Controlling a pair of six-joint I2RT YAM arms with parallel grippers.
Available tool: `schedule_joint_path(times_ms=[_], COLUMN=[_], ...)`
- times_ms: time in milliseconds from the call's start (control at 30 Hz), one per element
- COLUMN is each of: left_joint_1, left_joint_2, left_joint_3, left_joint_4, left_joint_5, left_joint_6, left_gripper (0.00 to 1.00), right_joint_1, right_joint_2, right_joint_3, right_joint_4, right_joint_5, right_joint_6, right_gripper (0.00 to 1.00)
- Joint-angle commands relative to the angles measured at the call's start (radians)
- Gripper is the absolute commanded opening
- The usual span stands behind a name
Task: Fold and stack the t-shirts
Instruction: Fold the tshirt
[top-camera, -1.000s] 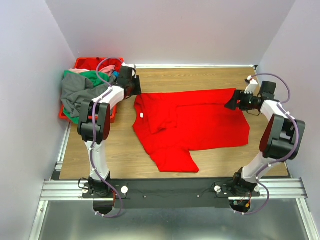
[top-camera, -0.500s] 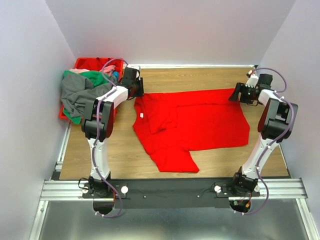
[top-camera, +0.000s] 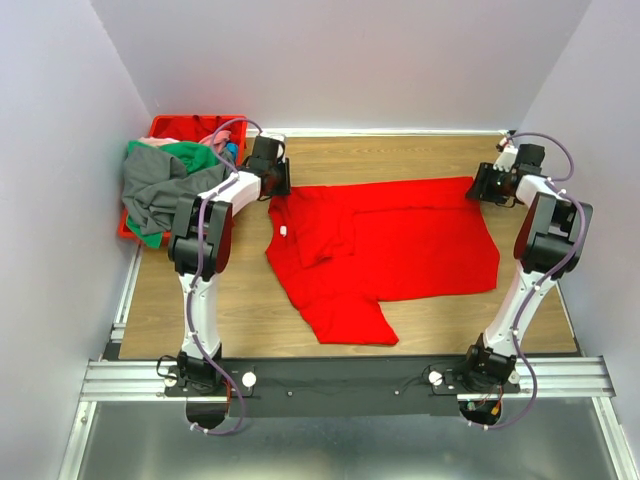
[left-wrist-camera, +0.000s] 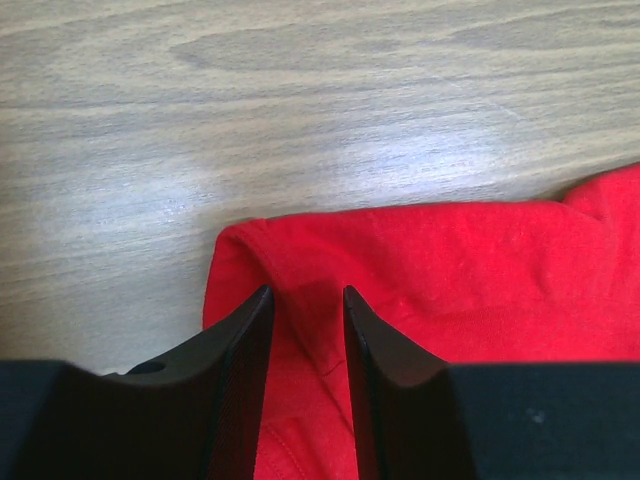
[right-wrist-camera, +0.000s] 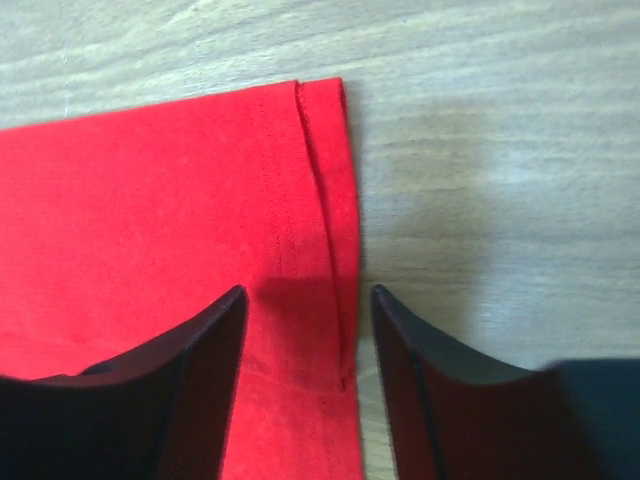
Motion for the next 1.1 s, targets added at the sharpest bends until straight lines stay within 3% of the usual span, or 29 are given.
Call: schedule_joint_path(times_ms=[0, 267, 400, 567, 800, 1067], left_joint_1=[-0.005, -0.005, -0.003, 0.000, 0.028, 0.075], left_joint_2=[0.024, 0.069, 0.113, 0.154, 0.263, 0.385], left_joint_3=[0.032, 0.081, 0.141, 0.217, 0.438, 0.676], left_joint_4=[-0.029, -0.078, -0.113, -0.147, -0.202, -0.256], left_joint_5=[0.040, 0.074, 0.086, 0.081, 0.095, 0.152], left_joint_6=[0.000, -0.012, -0.020, -0.034, -0.061, -0.103], left_gripper=[0.41, 0.42, 0.42, 0.41, 0.28, 0.27], right_joint_1=[-0.009, -0.007, -0.007, -0.007, 0.005, 0.031], right_joint_2=[0.051, 0.070, 0.082, 0.114, 0.191, 0.323], right_joint_3=[0.002, 0.014, 0.045, 0.116, 0.284, 0.563], right_joint_4=[-0.033, -0.044, -0.045, -0.048, -0.065, -0.099], right_joint_5=[0.002, -0.005, -0.002, 0.015, 0.060, 0.095], right_joint_6=[0.022, 0.022, 0.027, 0.039, 0.059, 0.090], right_gripper=[0.56, 0.15, 0.05, 0.01, 0.01, 0.00])
